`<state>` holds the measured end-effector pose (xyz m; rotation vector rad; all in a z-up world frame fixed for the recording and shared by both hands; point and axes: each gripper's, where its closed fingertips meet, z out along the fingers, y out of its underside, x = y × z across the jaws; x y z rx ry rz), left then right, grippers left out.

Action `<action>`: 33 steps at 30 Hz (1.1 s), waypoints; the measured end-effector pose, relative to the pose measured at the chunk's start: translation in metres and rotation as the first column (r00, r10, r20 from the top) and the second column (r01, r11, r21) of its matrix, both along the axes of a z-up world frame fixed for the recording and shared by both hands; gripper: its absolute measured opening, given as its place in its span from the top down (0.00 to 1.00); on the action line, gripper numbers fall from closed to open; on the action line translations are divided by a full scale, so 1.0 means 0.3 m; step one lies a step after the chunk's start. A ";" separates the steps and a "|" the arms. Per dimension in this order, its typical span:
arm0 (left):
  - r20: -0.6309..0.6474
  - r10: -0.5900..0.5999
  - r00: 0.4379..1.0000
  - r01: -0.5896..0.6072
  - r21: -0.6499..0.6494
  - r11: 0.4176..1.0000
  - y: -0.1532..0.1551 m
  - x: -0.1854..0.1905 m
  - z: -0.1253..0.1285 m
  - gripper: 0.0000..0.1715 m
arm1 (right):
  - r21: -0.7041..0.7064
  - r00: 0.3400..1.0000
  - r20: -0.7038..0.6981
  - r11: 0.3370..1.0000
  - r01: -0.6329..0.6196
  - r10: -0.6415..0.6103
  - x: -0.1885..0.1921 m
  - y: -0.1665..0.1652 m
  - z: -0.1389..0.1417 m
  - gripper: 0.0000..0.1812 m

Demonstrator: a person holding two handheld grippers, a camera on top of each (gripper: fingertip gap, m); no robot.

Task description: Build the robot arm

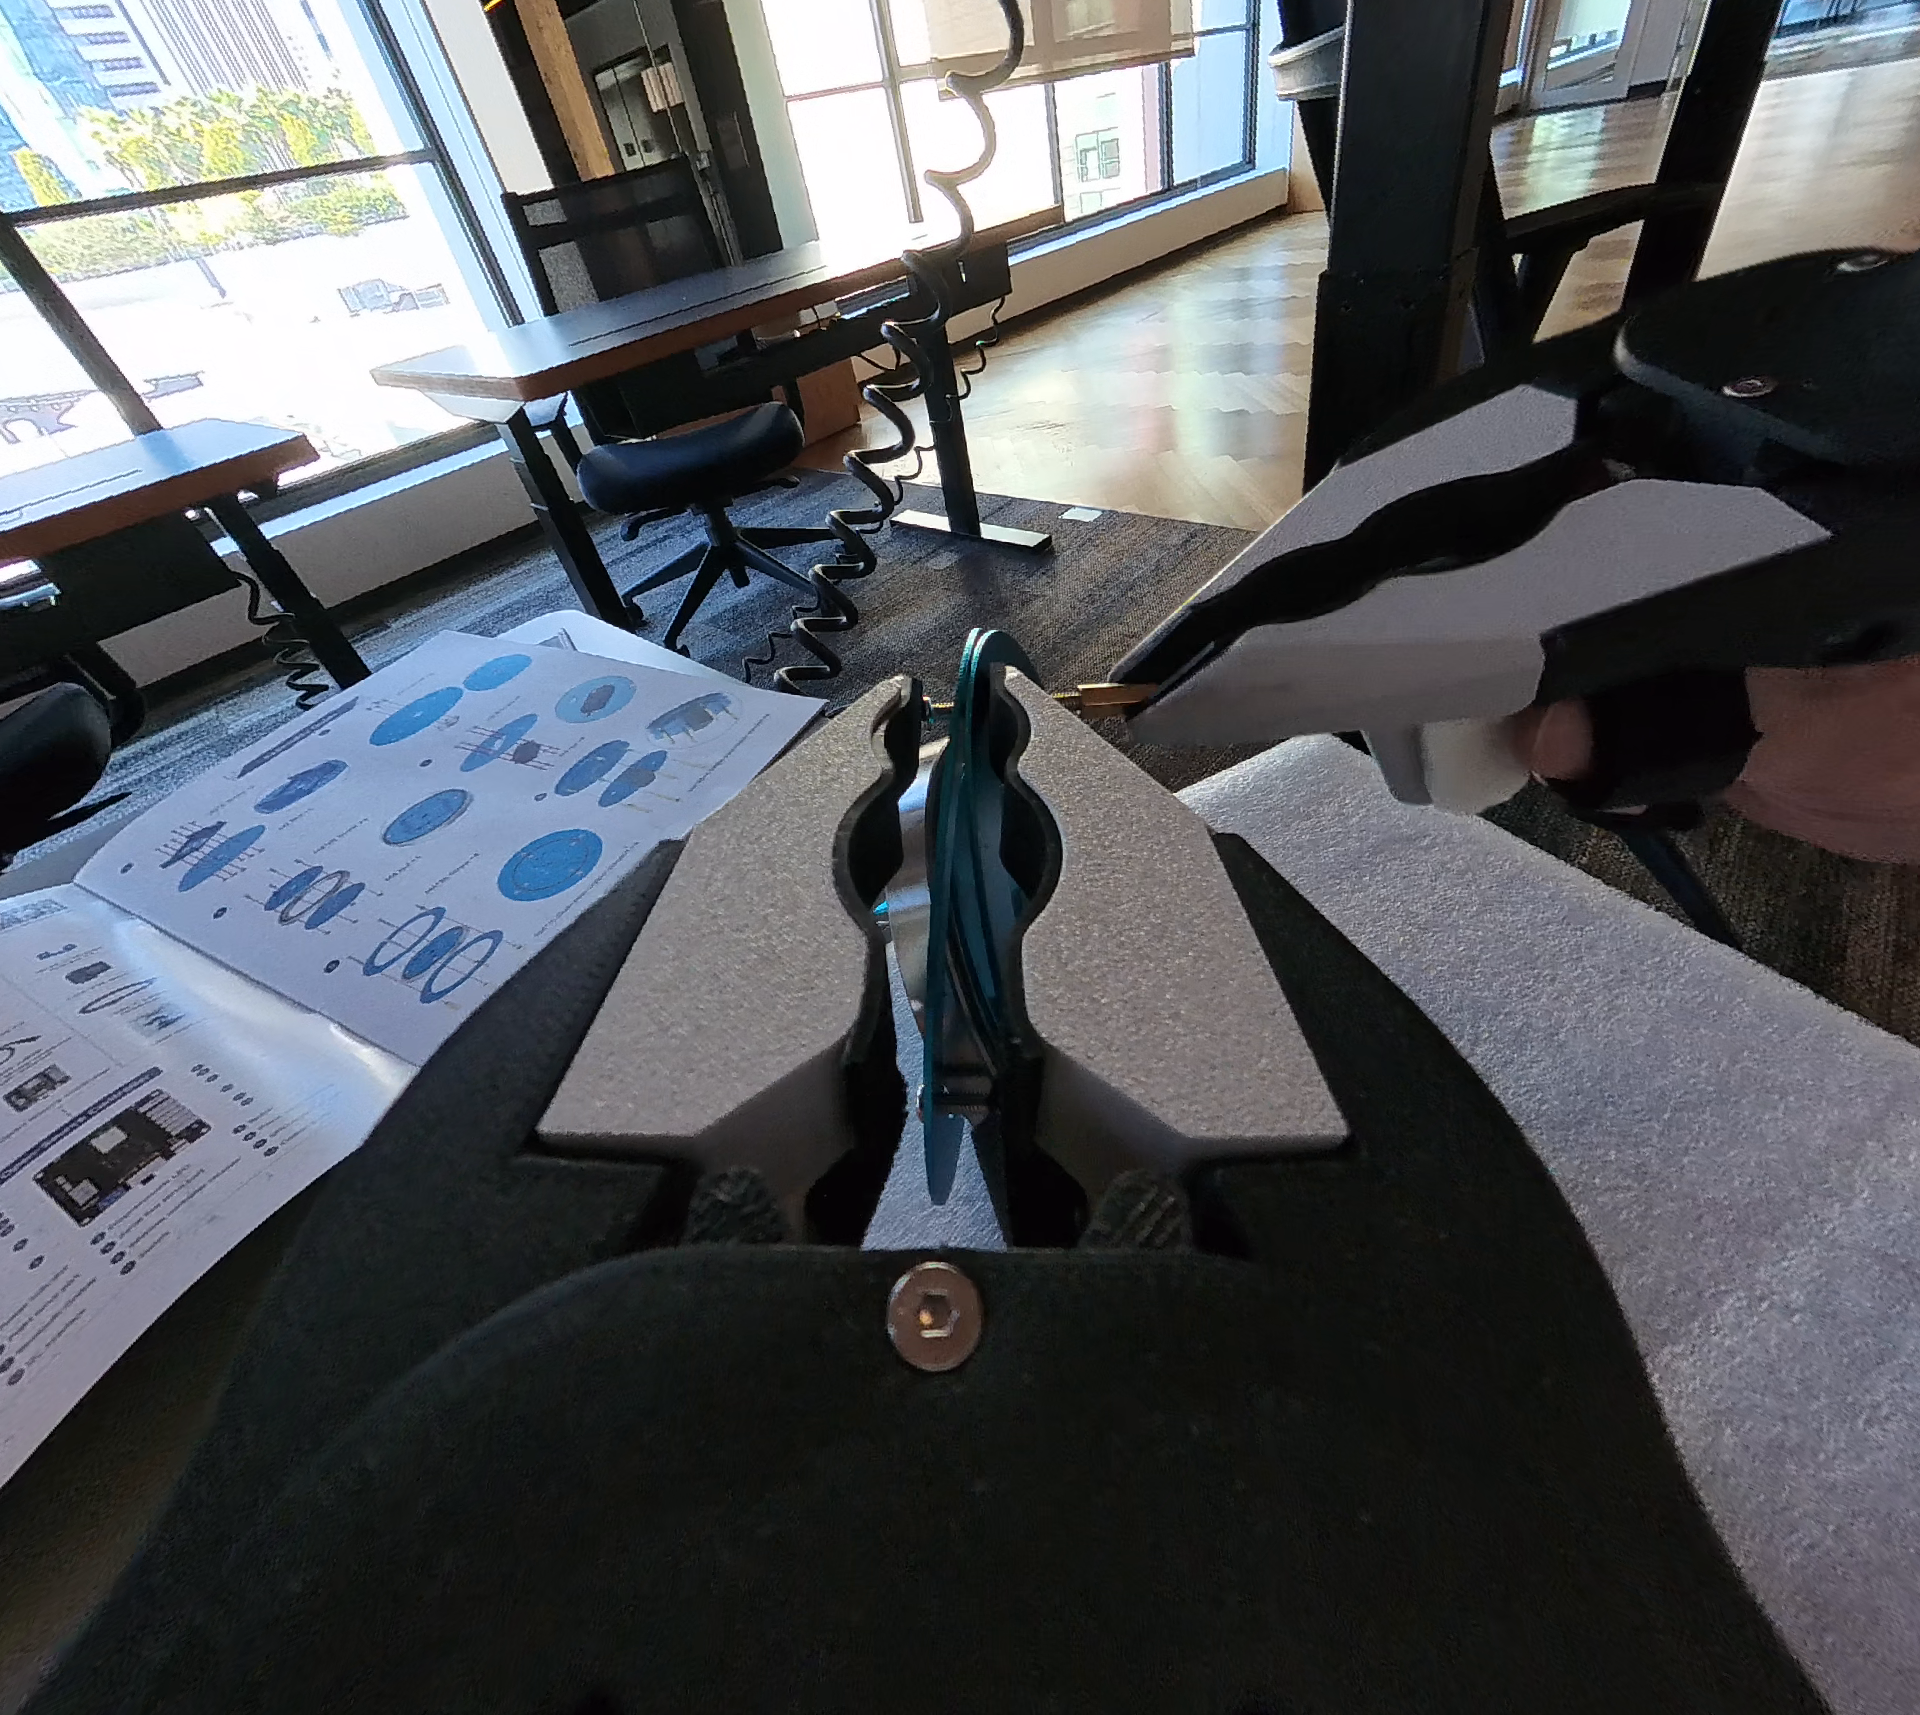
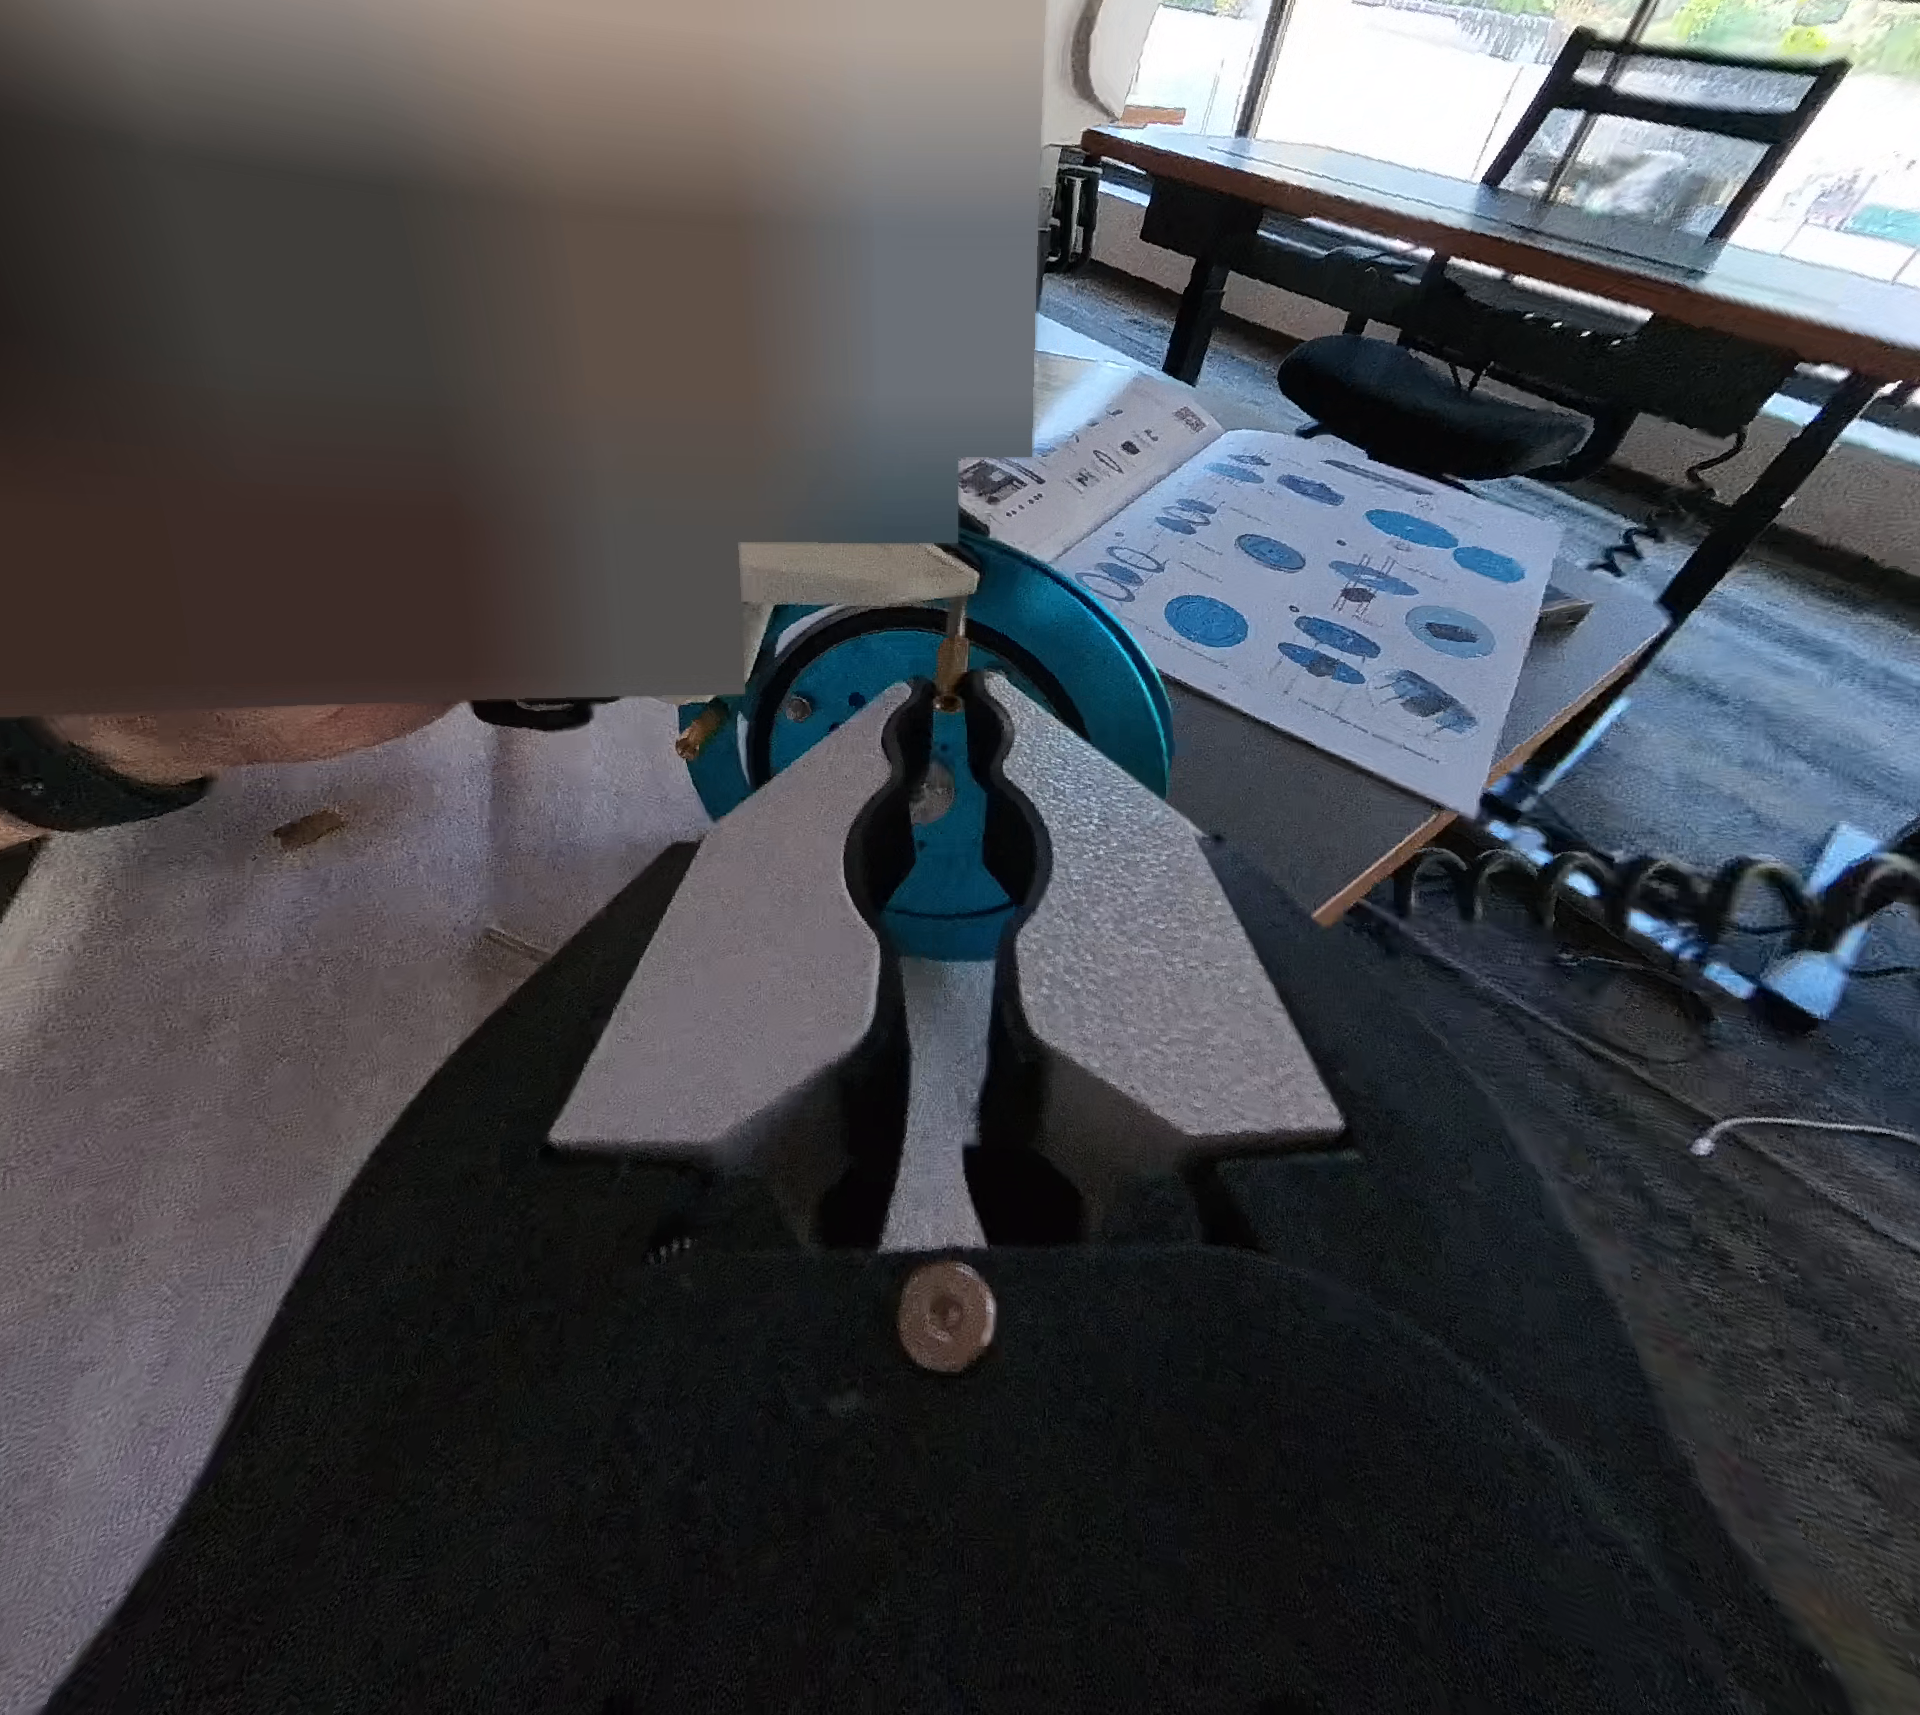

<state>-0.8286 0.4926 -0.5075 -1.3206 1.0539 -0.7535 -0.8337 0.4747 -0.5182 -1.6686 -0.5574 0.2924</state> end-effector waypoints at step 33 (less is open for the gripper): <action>-0.017 0.008 1.000 -0.007 0.022 1.000 -0.001 0.001 -0.001 0.94 | -0.236 0.665 -0.745 0.910 -0.342 0.057 0.001 -0.002 -0.019 0.87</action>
